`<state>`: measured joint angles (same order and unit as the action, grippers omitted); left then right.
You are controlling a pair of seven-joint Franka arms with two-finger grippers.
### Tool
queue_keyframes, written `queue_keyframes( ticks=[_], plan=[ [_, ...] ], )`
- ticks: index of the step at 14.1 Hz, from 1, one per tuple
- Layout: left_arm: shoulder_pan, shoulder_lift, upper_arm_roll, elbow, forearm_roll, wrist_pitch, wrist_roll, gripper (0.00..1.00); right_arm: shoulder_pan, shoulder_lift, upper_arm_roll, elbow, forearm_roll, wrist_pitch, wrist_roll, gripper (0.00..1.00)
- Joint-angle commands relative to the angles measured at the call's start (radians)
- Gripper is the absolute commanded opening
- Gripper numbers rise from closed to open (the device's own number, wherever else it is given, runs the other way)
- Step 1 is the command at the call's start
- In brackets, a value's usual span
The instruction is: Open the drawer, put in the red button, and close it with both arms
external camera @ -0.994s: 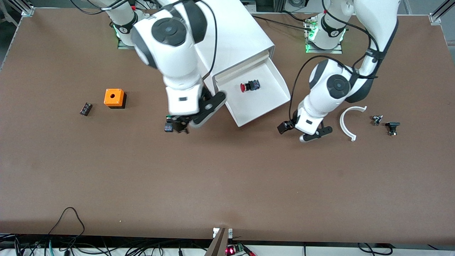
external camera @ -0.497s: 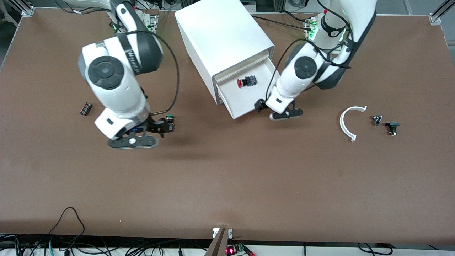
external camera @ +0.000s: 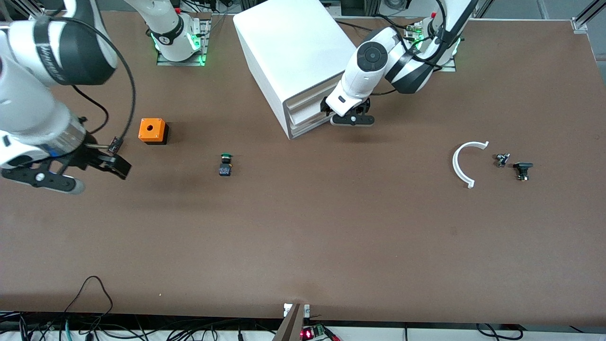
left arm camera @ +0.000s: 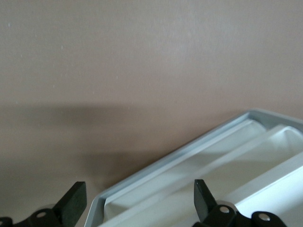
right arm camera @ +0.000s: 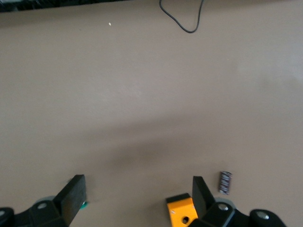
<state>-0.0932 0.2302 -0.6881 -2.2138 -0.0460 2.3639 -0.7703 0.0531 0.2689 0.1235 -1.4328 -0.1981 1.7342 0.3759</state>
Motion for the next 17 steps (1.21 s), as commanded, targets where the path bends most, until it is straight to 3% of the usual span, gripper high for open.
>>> queue_keyframes(
  ticks=[1,2,4,7,9,17],
  plan=[
    [0.007,-0.035,-0.025,-0.021,-0.011,-0.026,0.006,1.0,-0.002,-0.051,-0.073,-0.041,0.014,-0.048,-0.136,1.0],
    [0.022,-0.037,-0.024,-0.017,-0.011,-0.022,0.008,1.0,-0.012,-0.051,-0.108,-0.041,0.026,-0.039,-0.193,1.0],
    [0.088,-0.052,-0.007,-0.004,0.003,-0.012,0.011,1.0,-0.013,-0.053,-0.2,-0.05,0.13,-0.039,-0.256,1.0],
    [0.156,-0.098,0.143,0.08,0.014,-0.017,0.019,1.0,-0.015,-0.08,-0.238,-0.11,0.147,-0.033,-0.353,1.0],
    [0.191,-0.126,0.24,0.147,0.018,-0.063,0.153,1.0,-0.015,-0.123,-0.239,-0.165,0.163,-0.003,-0.364,1.0],
    [0.205,-0.33,0.55,0.413,0.017,-0.625,0.771,1.0,-0.016,-0.168,-0.231,-0.209,0.175,-0.004,-0.367,1.0]
  ],
)
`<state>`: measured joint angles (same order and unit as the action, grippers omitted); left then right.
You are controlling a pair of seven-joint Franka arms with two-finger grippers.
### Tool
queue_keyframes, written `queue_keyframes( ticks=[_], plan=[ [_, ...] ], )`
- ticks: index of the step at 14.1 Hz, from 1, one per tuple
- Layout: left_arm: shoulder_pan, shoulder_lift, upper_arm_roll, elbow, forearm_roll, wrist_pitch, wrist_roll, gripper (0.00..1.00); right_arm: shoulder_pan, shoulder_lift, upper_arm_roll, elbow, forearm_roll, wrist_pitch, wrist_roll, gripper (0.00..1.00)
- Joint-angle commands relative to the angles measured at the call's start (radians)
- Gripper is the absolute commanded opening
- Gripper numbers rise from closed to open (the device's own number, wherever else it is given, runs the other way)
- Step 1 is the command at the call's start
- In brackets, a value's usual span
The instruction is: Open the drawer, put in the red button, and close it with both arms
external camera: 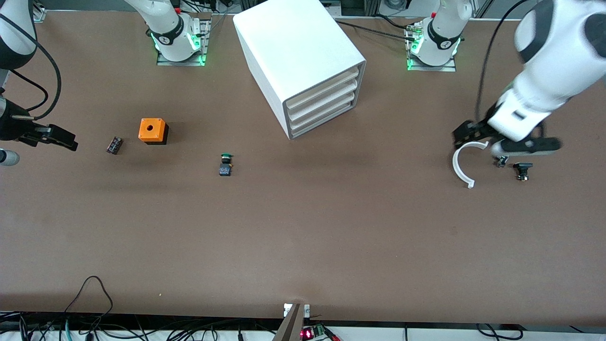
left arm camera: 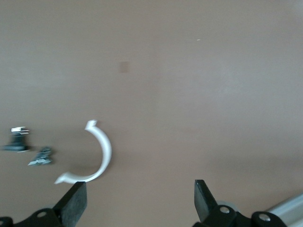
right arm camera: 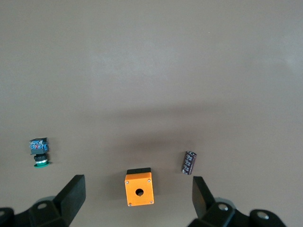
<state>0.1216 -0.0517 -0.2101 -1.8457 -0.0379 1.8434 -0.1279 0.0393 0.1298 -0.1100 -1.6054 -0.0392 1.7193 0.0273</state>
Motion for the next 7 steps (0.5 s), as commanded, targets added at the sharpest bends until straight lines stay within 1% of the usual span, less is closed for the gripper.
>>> queue_keyframes(
  ticks=[1,2,4,5,7],
  plan=[
    [-0.01,-0.06,0.101,0.074,0.009,-0.159,0.18,1.0,-0.001,-0.03,0.003,-0.034,0.016,0.008,-0.018,1.0],
    [-0.01,-0.063,0.124,0.1,0.01,-0.209,0.215,1.0,-0.001,-0.03,0.004,-0.031,0.015,0.0,-0.021,1.0],
    [-0.004,-0.05,0.133,0.132,0.01,-0.249,0.232,1.0,-0.001,-0.036,0.004,-0.033,0.016,-0.007,-0.061,1.0],
    [-0.004,-0.024,0.133,0.135,0.012,-0.251,0.234,1.0,-0.001,-0.042,0.004,-0.04,0.018,-0.007,-0.073,1.0],
    [-0.004,-0.013,0.127,0.158,0.012,-0.251,0.235,1.0,-0.001,-0.088,0.003,-0.098,0.018,0.011,-0.072,1.0]
  ],
)
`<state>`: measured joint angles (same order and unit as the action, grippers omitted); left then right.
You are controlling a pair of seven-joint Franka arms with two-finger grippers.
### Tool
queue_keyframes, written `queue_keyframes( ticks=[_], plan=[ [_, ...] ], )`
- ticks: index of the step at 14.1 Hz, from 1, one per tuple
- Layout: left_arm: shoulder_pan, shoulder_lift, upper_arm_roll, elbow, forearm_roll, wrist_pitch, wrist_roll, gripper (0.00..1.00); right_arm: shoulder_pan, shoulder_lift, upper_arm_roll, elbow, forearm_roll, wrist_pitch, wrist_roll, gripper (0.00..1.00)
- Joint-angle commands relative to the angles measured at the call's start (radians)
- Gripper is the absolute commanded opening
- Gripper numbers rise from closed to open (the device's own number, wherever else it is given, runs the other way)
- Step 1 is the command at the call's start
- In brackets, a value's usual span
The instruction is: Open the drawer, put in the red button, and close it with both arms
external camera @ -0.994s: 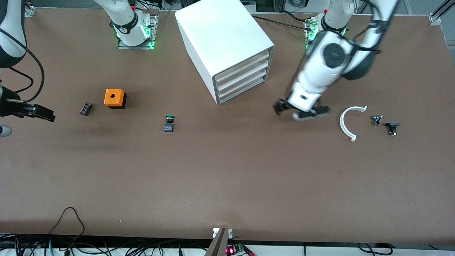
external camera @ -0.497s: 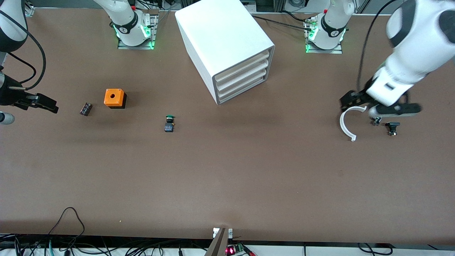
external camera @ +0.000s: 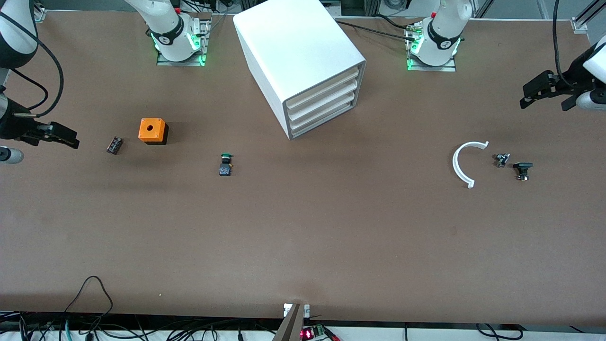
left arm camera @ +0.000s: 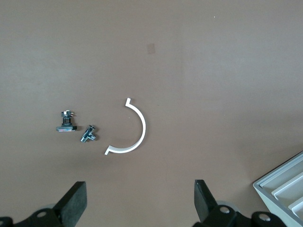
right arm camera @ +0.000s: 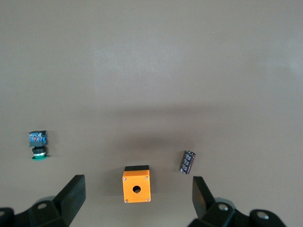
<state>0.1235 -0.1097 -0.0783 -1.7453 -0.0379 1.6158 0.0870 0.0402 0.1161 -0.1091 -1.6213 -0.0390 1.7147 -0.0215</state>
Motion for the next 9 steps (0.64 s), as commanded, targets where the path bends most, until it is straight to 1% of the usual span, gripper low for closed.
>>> queue_keyframes(
  ticks=[1,2,3,6,9],
  plan=[
    [-0.005,0.045,-0.006,0.059,0.012,-0.025,0.02,1.0,0.0,-0.103,0.003,-0.121,0.017,0.032,-0.014,1.0],
    [-0.005,0.045,-0.006,0.061,0.012,-0.025,0.02,1.0,0.0,-0.128,0.003,-0.152,0.016,0.043,-0.014,1.0],
    [-0.005,0.05,-0.003,0.061,0.012,-0.024,0.022,1.0,0.0,-0.131,0.003,-0.158,0.014,0.049,-0.014,1.0],
    [-0.004,0.056,0.002,0.064,0.012,-0.024,0.022,1.0,0.004,-0.131,0.012,-0.149,0.007,0.037,-0.015,1.0],
    [-0.005,0.056,-0.009,0.078,0.01,-0.024,0.019,1.0,0.003,-0.127,0.017,-0.123,0.01,0.029,-0.015,1.0]
  ],
)
